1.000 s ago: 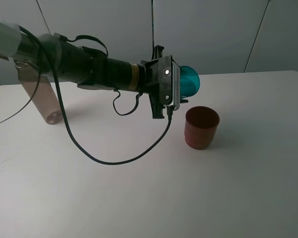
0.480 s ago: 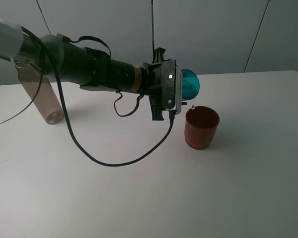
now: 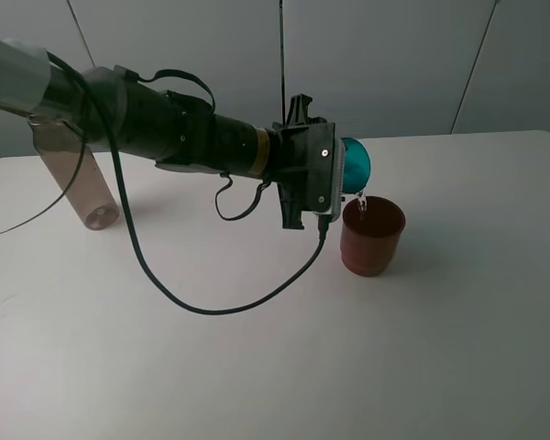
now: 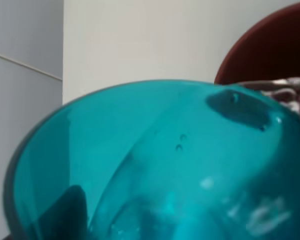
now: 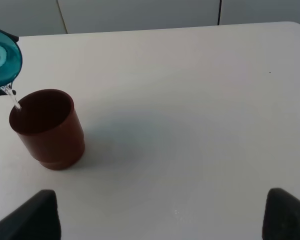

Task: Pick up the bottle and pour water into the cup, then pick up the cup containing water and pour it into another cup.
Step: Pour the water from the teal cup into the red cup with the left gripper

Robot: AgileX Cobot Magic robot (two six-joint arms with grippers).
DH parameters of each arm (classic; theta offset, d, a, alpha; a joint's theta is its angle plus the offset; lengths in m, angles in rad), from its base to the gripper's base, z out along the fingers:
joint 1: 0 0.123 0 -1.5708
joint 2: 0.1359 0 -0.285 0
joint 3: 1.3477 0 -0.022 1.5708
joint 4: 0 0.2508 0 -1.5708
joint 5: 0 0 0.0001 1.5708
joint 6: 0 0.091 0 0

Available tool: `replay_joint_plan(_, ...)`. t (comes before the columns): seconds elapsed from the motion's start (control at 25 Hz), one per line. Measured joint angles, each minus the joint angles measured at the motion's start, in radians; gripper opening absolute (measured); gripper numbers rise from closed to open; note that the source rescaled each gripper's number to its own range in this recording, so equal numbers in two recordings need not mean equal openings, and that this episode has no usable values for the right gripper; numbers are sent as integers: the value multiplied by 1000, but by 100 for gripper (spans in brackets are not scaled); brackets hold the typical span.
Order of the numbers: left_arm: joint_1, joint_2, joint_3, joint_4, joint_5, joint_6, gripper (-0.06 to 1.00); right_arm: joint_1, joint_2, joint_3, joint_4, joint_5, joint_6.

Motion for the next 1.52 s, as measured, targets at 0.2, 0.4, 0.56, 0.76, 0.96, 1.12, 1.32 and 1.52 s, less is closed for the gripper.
replay_joint_plan(0.2, -13, 0, -2, 0, 37, 2, 6, 0, 0, 0, 0, 0, 0)
replay_joint_plan(0.4, -17, 0, -10, 0, 50, 6, 6, 0, 0, 0, 0, 0, 0)
replay_joint_plan(0.56, -20, 0, -10, -2, 67, 23, 6, 0, 0, 0, 0, 0, 0)
replay_joint_plan(0.76, -29, 0, -10, -2, 100, 30, 6, 0, 0, 0, 0, 0, 0)
replay_joint_plan(0.96, -33, 0, -10, -2, 128, 33, 6, 0, 0, 0, 0, 0, 0)
replay_joint_plan(1.12, -46, 0, -14, -2, 159, 51, 6, 0, 0, 0, 0, 0, 0)
replay_joint_plan(1.32, -54, 0, -20, -2, 179, 53, 6, 0, 0, 0, 0, 0, 0)
replay_joint_plan(1.52, -74, 0, -20, -2, 228, 77, 6, 0, 0, 0, 0, 0, 0)
